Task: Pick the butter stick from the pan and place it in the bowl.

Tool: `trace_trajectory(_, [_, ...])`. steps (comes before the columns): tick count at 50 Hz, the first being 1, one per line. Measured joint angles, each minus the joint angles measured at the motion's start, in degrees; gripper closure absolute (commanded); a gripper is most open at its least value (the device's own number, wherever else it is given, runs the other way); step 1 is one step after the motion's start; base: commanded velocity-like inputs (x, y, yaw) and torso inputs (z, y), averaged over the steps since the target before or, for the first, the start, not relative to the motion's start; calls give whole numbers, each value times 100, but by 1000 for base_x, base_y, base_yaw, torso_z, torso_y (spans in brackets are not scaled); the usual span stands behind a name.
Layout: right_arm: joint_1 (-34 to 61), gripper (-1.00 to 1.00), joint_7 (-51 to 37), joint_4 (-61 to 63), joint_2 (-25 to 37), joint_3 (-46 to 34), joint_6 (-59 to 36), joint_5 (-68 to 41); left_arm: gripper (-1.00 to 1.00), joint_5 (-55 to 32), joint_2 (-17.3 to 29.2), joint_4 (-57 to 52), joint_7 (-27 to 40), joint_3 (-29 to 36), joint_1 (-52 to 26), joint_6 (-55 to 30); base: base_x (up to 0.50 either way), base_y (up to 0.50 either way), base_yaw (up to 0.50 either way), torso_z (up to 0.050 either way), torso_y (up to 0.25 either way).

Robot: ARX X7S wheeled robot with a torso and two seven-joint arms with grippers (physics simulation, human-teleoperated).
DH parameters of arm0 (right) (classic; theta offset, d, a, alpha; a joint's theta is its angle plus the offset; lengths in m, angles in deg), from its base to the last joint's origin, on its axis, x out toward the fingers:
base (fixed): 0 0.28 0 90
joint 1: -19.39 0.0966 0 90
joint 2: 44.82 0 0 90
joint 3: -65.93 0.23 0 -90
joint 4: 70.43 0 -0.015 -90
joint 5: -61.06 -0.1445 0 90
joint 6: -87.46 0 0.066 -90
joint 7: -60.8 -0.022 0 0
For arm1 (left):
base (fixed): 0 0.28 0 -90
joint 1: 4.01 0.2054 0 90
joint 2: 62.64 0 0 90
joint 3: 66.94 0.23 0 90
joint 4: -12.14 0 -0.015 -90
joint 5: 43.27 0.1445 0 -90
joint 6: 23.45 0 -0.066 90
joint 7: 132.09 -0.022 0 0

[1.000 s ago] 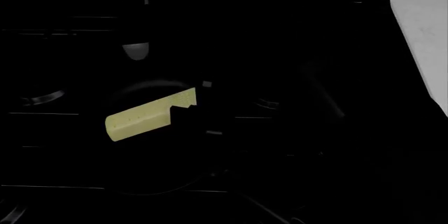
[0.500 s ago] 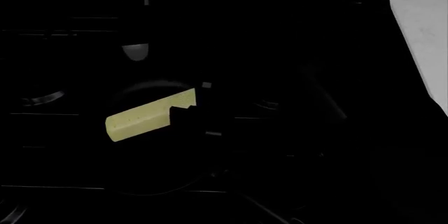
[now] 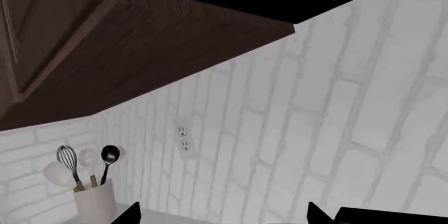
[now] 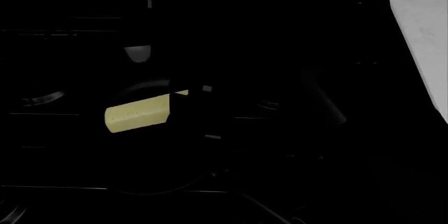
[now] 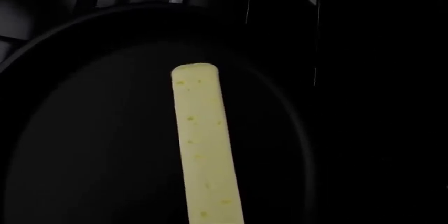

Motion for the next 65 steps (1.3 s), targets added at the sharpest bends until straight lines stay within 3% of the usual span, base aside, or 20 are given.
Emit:
trace_trajectory(17, [159,100,-271,216,137,-101,-259,-277,-100,21,-2,-238,-108,56,-51,-211,1,1,1,-1,-2])
trace_trajectory(30, [644,100,-1037,2319,1144,81,-1619,-757,-100,155,134,-817,-369,282,-261,-879,0,0,0,0,0])
trace_trajectory(39, [1085,100,-1637,3801,1923,366,-2683,-1186,-100,702,94,-1107,-920,409,-305,-1169,0,0,0,0,0])
trace_trajectory(53, [1676,100,-2702,5758,3285,1027,-4306,-1948,-100,1004,-218,-1154,-1412,229,-151,-968,0,0,0,0,0])
trace_trajectory(65, [1954,100,-3367,6723,4204,1603,-5234,-2540,-100,1001,-381,-1182,-1588,27,-3,-780,0,0,0,0,0])
